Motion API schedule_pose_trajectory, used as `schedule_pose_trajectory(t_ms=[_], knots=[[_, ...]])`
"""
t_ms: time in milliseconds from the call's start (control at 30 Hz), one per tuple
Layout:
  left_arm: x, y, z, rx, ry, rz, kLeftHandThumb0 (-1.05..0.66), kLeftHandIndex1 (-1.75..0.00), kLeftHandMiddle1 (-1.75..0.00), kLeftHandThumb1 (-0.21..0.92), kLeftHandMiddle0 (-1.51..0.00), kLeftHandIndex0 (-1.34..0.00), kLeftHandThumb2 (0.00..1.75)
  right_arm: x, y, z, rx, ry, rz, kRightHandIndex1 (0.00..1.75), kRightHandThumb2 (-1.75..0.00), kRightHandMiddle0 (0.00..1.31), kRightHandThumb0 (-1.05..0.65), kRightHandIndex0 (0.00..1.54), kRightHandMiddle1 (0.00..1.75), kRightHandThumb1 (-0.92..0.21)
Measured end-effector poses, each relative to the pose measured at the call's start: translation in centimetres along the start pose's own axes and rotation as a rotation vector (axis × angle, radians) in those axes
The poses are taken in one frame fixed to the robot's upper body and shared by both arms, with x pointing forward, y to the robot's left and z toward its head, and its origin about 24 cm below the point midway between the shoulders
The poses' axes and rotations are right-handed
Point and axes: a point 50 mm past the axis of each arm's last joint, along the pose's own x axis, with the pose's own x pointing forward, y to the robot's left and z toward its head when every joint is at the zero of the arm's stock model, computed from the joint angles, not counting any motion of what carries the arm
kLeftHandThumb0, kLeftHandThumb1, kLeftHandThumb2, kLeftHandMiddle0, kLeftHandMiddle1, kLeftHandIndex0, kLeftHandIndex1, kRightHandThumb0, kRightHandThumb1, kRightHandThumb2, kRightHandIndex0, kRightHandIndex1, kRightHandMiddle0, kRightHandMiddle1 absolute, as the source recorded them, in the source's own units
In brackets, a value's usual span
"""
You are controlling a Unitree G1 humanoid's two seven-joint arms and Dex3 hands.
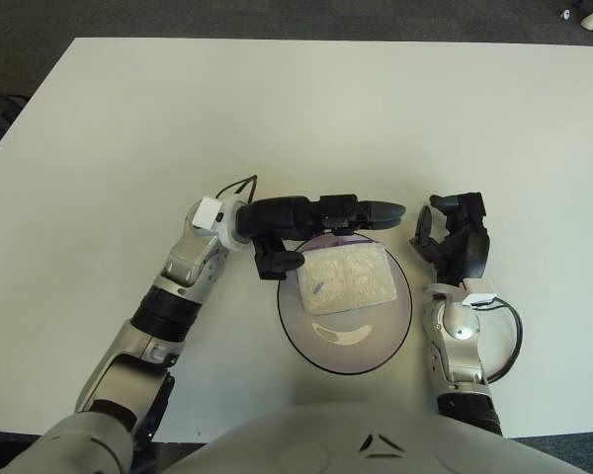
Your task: Put the tissue paper into the plate.
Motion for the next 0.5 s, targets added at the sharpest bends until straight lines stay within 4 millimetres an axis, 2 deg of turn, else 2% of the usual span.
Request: schedule_pose_trajectory(t_ms=[167, 300, 500], knots=[[-0.1, 0.4, 1.1, 0.075, 0.000, 0.018, -1.00, 0.00, 0.00, 0.92, 0.00, 0.00, 0.79, 0.1, 0.1, 0.0, -0.012, 0.017, 0.012, 1.19, -0.94, 0.37, -0.40, 0.60, 1.75, -0.62], [-0.6, 0.5, 2.5, 0.208, 0.024, 0.017, -0.99, 0.00, 0.00, 0.92, 0.00, 0.00, 0.79, 0.0, 0.1, 0.1, -0.025, 0.019, 0.020, 1.18, -0.94, 0.37, -0.39, 0.60, 1.75, -0.63], [-1.0, 0.4, 3.1, 0.396, 0.085, -0.004, -0.99, 0.00, 0.00, 0.92, 0.00, 0.00, 0.79, -0.1, 0.0, 0.0, -0.041, 0.026, 0.025, 1.18, -0.93, 0.37, -0.39, 0.60, 1.75, -0.63]])
